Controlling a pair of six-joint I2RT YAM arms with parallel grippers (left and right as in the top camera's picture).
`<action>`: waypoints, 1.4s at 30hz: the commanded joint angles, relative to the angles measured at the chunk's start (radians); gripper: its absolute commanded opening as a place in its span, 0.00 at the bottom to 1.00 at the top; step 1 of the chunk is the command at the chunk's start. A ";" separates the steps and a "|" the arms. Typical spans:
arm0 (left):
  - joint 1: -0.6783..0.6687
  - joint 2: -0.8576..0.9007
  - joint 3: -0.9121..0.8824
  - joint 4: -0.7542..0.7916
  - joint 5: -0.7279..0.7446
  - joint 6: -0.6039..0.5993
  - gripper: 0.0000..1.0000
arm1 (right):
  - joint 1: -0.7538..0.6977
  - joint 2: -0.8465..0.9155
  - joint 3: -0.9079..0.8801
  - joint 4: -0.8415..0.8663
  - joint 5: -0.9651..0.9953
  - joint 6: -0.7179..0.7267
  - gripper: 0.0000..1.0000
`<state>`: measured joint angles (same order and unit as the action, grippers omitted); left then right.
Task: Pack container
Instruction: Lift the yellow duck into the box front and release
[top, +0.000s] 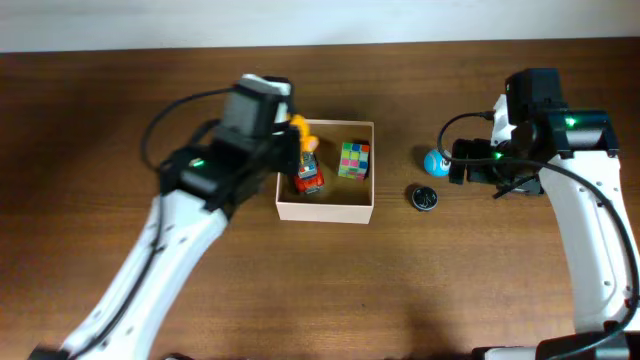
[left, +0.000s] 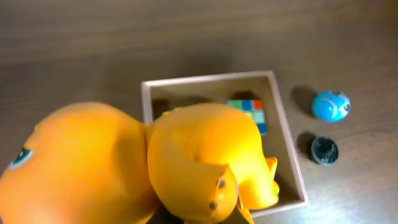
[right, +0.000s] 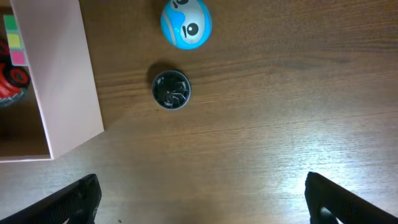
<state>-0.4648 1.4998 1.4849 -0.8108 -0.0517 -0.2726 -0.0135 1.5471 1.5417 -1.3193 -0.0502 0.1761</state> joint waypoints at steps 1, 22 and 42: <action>-0.064 0.143 0.004 0.064 0.011 -0.084 0.02 | -0.008 -0.016 0.012 0.002 0.002 0.024 0.99; -0.200 0.377 0.097 0.019 0.051 -0.182 0.59 | -0.008 -0.016 0.012 -0.005 0.002 0.023 0.99; -0.022 0.097 0.216 -0.366 -0.353 -0.119 0.87 | -0.008 -0.011 0.012 0.045 0.002 0.024 0.99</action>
<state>-0.5800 1.6779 1.6909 -1.1423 -0.3153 -0.4015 -0.0135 1.5471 1.5417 -1.2999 -0.0502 0.1875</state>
